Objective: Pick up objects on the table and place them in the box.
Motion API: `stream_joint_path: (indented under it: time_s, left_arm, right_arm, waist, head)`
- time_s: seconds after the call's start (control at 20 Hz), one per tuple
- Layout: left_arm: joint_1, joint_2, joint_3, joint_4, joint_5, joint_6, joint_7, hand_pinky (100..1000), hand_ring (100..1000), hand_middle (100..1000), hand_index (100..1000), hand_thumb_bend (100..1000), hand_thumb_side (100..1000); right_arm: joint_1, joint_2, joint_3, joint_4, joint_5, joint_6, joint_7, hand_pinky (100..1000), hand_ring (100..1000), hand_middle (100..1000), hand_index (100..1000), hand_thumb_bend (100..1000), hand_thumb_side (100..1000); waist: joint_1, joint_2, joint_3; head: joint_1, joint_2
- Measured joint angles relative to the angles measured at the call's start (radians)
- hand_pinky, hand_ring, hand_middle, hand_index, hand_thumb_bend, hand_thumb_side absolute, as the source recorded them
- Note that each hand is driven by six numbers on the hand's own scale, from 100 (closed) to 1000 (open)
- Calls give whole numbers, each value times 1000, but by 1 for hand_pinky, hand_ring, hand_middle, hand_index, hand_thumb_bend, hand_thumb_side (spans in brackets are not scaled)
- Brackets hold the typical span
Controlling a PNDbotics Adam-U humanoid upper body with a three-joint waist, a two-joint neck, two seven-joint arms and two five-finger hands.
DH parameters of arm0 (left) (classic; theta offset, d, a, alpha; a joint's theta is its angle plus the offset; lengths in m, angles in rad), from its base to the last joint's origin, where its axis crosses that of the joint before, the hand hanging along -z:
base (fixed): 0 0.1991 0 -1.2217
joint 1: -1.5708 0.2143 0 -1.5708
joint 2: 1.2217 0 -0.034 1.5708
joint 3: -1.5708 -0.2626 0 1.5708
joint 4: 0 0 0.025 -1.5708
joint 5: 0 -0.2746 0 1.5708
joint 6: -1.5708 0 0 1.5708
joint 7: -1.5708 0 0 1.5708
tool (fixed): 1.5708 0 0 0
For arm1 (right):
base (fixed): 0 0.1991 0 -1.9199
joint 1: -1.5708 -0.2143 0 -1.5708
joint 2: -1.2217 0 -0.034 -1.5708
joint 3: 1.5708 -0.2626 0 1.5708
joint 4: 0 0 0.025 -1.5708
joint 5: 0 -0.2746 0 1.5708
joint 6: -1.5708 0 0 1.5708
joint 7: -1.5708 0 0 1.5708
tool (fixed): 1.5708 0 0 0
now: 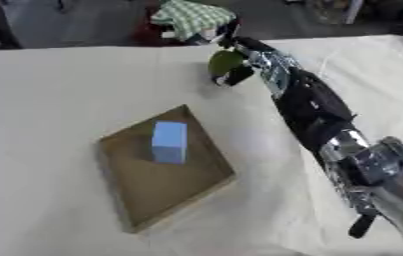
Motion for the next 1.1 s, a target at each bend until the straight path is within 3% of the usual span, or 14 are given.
stream_joint_path:
  time_s: [0.05, 0.1, 0.15, 0.3, 0.5, 0.55, 0.6, 0.8, 1.1]
  left_arm:
    - [0, 0, 0, 0, 0, 0, 0, 617, 747, 794, 735, 100, 729]
    - [0, 0, 0, 0, 0, 0, 0, 617, 747, 794, 735, 100, 729]
    - [0, 0, 0, 0, 0, 0, 0, 617, 746, 794, 735, 100, 729]
    - [0, 0, 0, 0, 0, 0, 0, 617, 746, 794, 735, 100, 729]
    - [-1, 0, 0, 0, 0, 0, 1, 617, 746, 794, 735, 100, 729]
    - [-2, 0, 0, 0, 0, 0, 1, 617, 746, 794, 735, 100, 729]
    - [-3, 0, 1, 0, 0, -1, 2, 617, 746, 794, 735, 100, 729]
    - [-6, 0, 4, 0, 0, -4, 6, 617, 745, 793, 734, 100, 728]
    - [-6, 0, 13, -1, -1, -5, 16, 617, 745, 793, 734, 100, 728]
  right_arm:
    - [1, 2, -2, 5, 13, 2, -8, 736, 763, 717, 810, 254, 205]
    - [3, 4, -3, 7, 25, 2, -16, 733, 759, 708, 799, 240, 195]
    - [5, 5, -3, 9, 35, 2, -23, 706, 711, 588, 681, 103, 100]
    - [8, 6, -3, 7, 57, -7, -52, 661, 640, 440, 532, 100, 100]
    - [17, 6, 9, -50, 57, -44, -88, 646, 622, 406, 501, 100, 100]
    - [19, 5, 20, -79, 48, -59, -90, 647, 623, 411, 504, 100, 283]
    - [22, 4, 34, -117, 32, -75, -87, 647, 623, 409, 504, 100, 100]
    - [43, -13, 113, -302, -63, -131, -38, 651, 625, 420, 515, 100, 100]
    - [108, -32, 235, -507, -244, -157, 132, 662, 638, 438, 530, 100, 100]
  waist:
    - [0, 0, 0]
    - [0, 0, 0]
    - [0, 0, 0]
    - [-1, 0, -5]
    - [-1, 2, -16]
    - [-1, 4, -21]
    - [-2, 6, -24]
    - [-9, 8, -37]
    - [-18, 13, -49]
  head:
    - [-1, 0]
    - [-1, 0]
    - [-1, -1]
    - [0, -4]
    - [5, -5]
    - [8, -5]
    - [11, -5]
    - [23, -6]
    - [39, -12]
